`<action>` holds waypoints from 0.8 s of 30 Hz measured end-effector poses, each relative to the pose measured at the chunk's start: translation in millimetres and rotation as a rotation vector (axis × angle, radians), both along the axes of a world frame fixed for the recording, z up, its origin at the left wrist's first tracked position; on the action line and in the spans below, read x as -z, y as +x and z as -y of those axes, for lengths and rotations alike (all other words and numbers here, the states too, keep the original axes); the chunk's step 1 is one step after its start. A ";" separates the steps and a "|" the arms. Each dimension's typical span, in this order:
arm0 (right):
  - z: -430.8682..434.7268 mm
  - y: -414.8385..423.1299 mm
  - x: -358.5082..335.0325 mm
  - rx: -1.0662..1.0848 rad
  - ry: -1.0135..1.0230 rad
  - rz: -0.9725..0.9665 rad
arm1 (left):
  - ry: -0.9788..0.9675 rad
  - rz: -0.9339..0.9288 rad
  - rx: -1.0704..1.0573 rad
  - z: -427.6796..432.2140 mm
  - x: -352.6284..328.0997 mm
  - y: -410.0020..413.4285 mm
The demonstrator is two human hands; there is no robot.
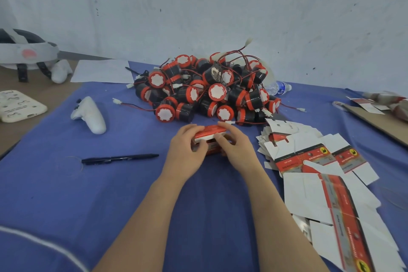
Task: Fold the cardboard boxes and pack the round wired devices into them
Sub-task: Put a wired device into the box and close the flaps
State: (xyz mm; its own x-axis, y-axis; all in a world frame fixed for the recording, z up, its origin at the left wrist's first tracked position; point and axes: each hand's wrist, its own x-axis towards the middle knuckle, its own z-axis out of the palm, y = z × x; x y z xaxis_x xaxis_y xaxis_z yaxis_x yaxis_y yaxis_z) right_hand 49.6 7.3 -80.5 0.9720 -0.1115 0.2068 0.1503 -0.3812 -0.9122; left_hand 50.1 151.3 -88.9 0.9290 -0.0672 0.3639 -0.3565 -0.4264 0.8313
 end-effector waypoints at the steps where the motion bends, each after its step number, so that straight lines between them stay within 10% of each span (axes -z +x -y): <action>1: 0.5 0.2 0.2 -0.009 0.010 -0.003 | -0.007 0.007 -0.010 -0.2 -0.5 0.3; 24: -6.9 4.3 1.6 0.098 0.322 -0.085 | -0.034 -0.070 0.016 3.6 -0.5 1.3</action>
State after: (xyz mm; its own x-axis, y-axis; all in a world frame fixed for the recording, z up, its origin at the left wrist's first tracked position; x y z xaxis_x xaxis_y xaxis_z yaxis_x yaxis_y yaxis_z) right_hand 53.9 14.2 -82.1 0.9656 -0.2517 0.0647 0.0458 -0.0804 -0.9957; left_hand 51.4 147.7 -88.4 0.9512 -0.0714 0.3004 -0.3036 -0.3923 0.8683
